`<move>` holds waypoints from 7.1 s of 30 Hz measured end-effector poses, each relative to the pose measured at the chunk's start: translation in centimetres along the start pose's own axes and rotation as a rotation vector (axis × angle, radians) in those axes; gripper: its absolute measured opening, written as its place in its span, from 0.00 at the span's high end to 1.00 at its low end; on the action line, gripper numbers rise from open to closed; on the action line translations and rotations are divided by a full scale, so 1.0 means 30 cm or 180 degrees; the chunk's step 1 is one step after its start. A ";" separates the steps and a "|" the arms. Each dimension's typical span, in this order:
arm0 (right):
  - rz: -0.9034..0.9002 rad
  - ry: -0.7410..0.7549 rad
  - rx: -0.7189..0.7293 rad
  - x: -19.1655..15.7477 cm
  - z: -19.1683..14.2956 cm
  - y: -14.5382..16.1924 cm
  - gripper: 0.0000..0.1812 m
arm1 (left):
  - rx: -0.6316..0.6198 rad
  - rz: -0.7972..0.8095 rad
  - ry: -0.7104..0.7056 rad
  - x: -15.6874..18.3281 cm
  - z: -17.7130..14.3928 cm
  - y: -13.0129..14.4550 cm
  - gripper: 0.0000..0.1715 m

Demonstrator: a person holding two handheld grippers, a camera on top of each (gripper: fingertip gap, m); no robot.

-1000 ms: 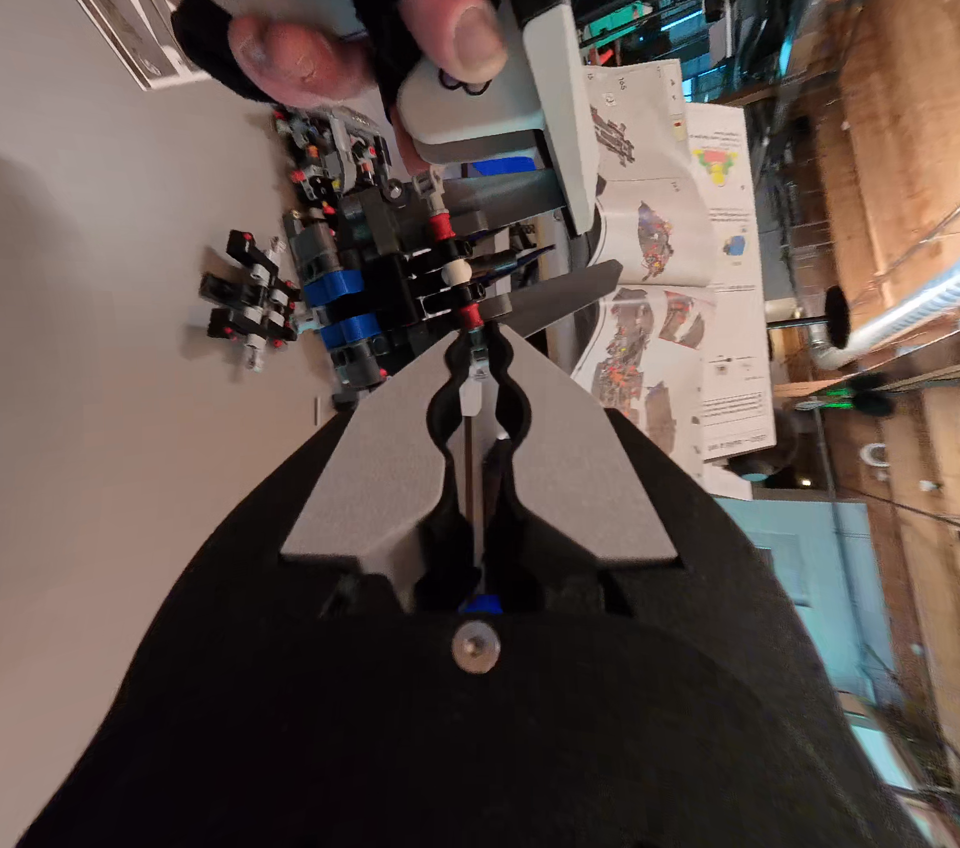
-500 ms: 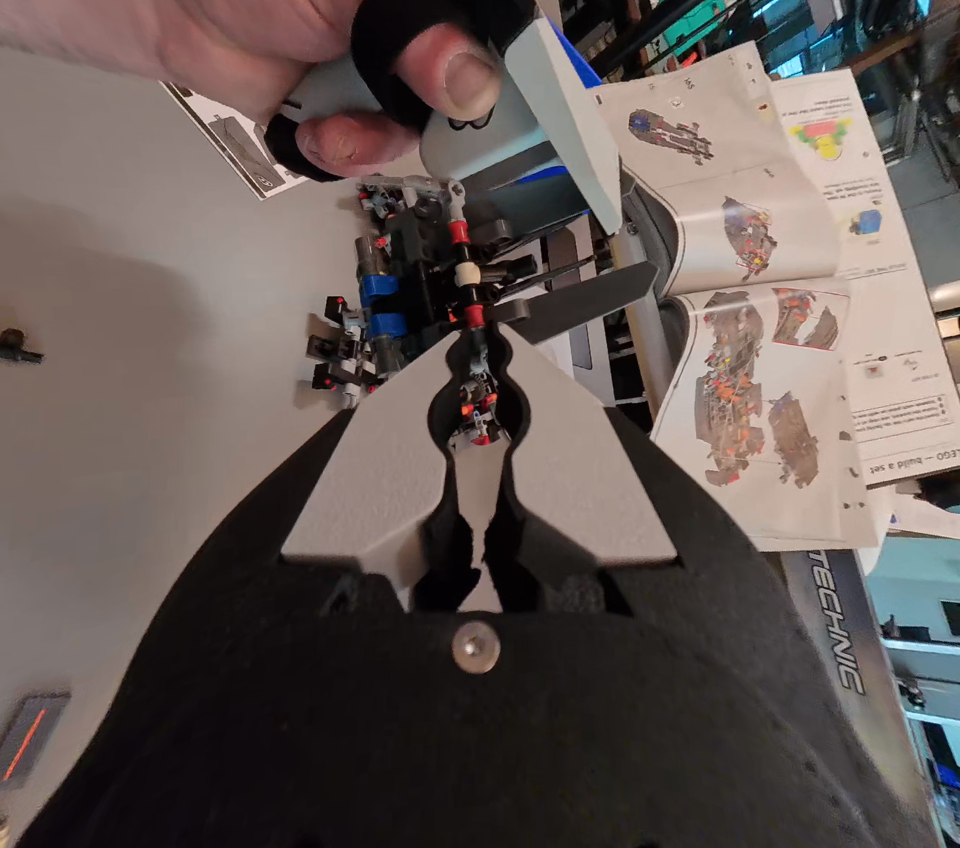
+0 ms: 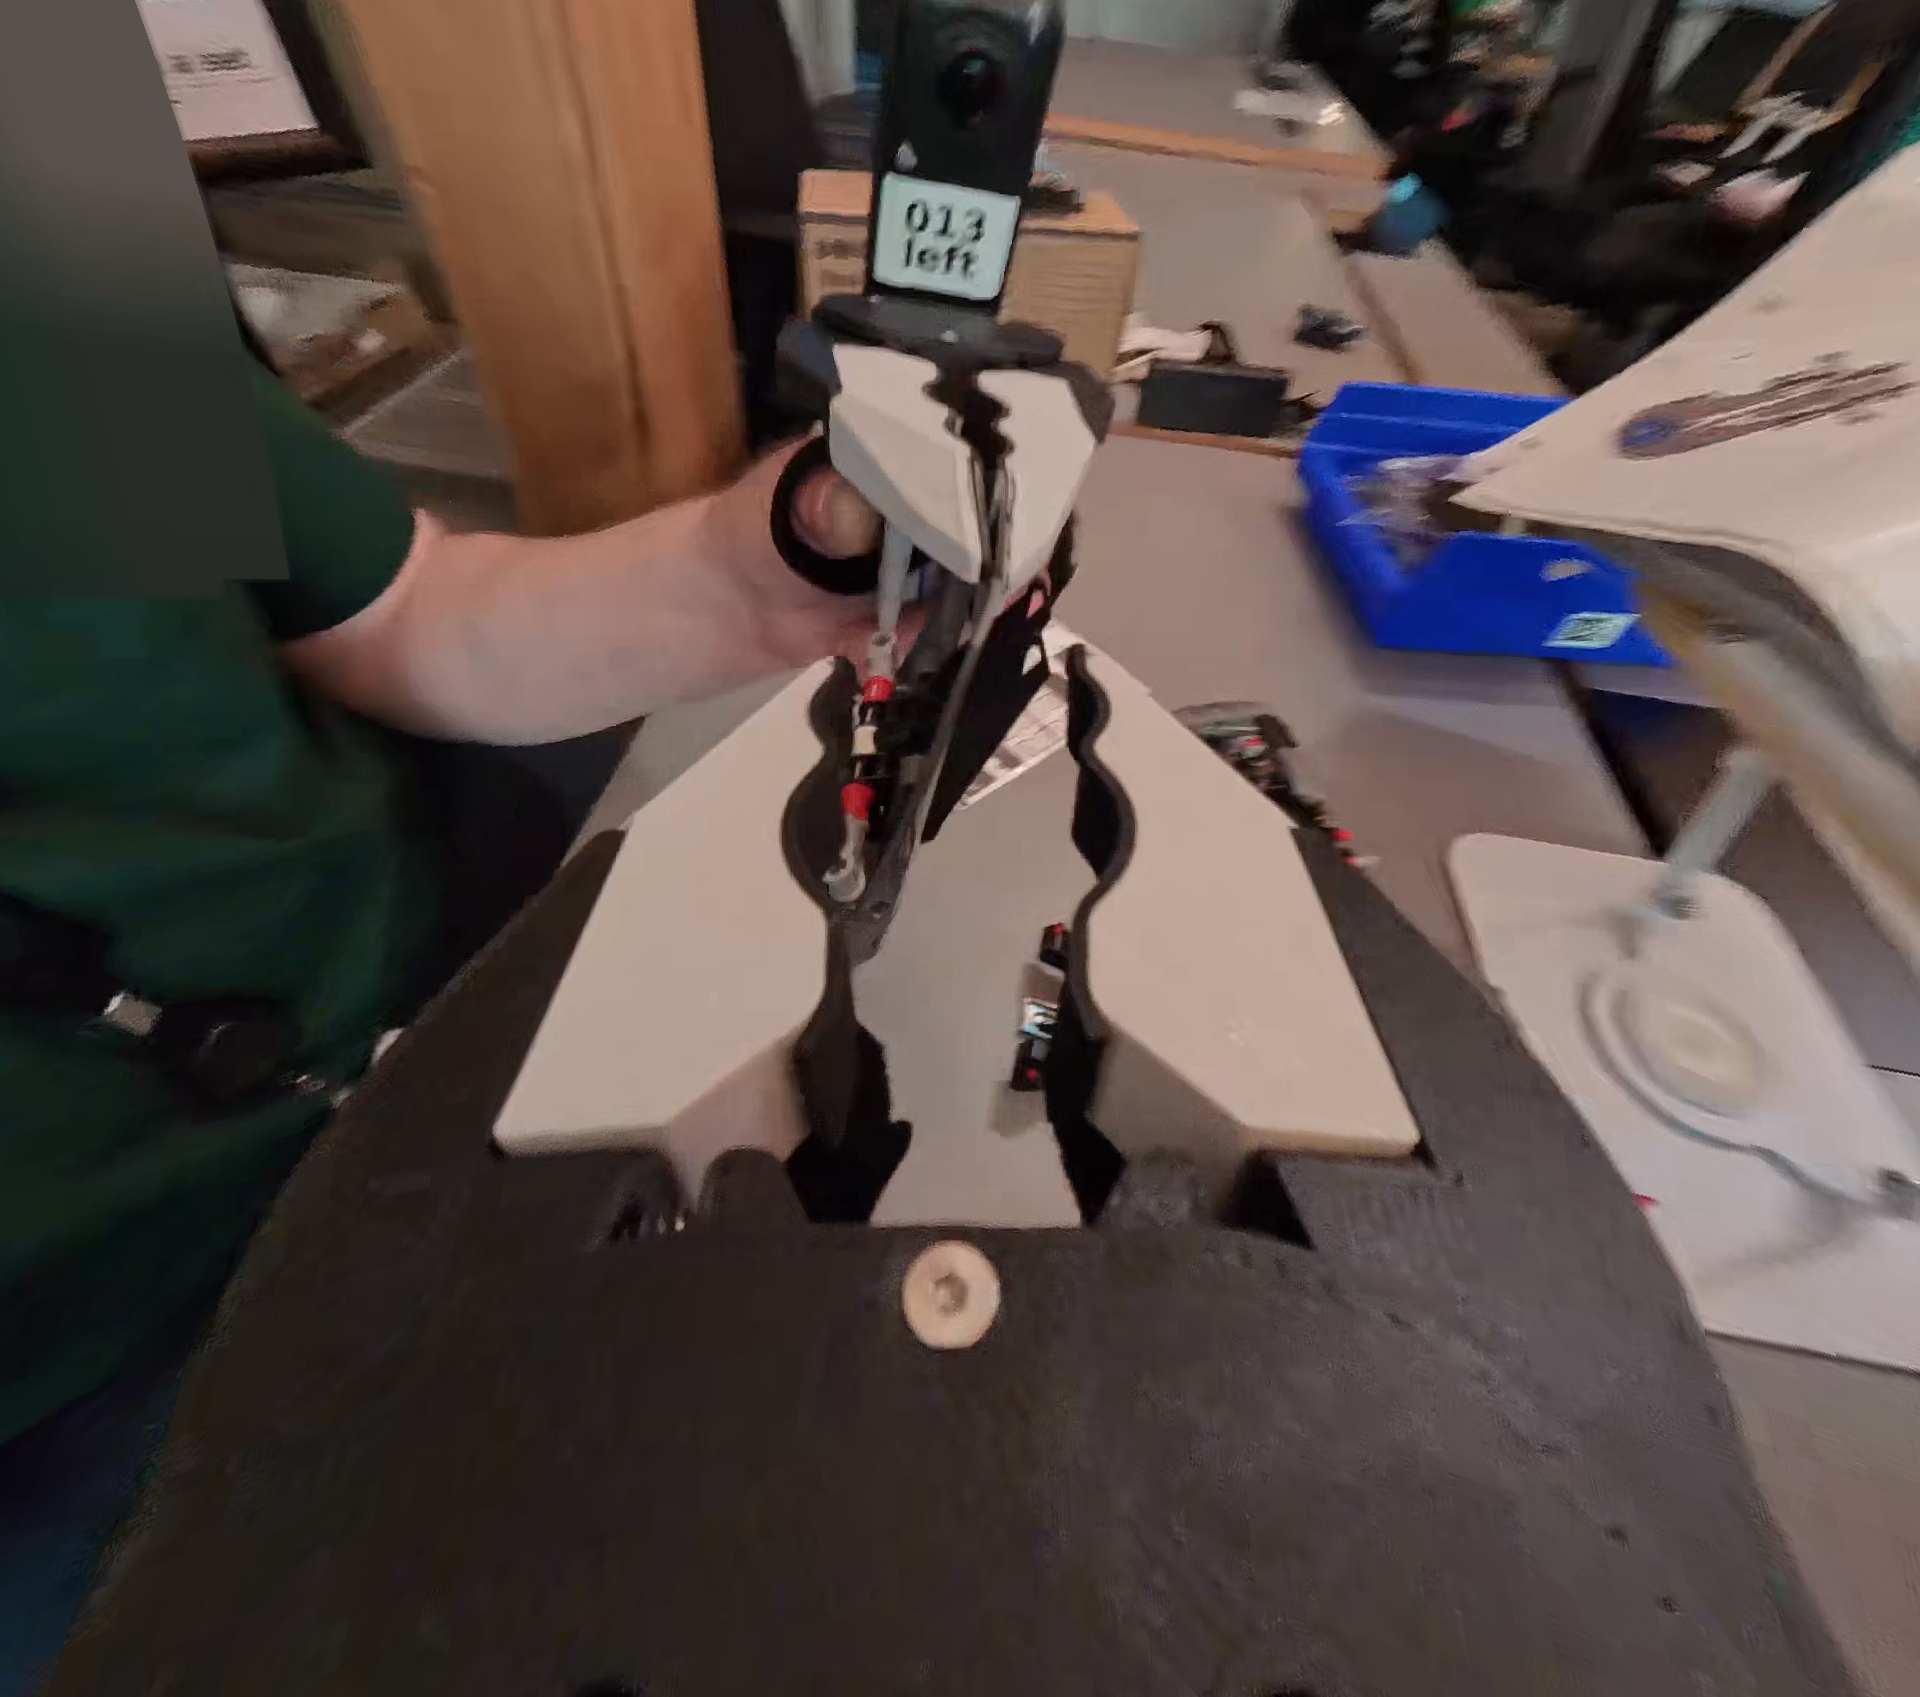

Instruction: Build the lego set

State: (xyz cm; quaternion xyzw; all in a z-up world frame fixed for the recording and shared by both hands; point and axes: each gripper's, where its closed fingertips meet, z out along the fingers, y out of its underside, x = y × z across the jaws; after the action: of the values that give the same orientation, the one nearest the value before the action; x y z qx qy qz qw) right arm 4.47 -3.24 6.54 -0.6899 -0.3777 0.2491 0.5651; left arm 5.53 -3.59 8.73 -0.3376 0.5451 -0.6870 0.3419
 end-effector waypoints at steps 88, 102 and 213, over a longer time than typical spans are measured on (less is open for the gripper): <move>-0.0507 -0.1303 -0.0525 -0.130 -0.068 0.036 0.99 | -0.0389 0.0415 0.1249 0.140 0.032 0.043 1.00; -0.0016 -0.1638 0.0328 -0.145 -0.081 0.020 1.00 | 0.0034 0.0161 0.1577 0.171 0.017 0.005 1.00; -0.0224 0.0349 0.0017 -0.066 0.056 -0.049 0.97 | -0.0688 0.1380 0.0014 0.102 -0.006 0.097 0.64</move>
State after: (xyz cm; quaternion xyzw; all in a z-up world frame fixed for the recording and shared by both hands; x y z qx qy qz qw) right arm 1.64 -3.71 7.40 -0.6873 -0.3696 0.1919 0.5952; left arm 4.04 -6.56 6.12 -0.2458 0.6760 -0.5359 0.4420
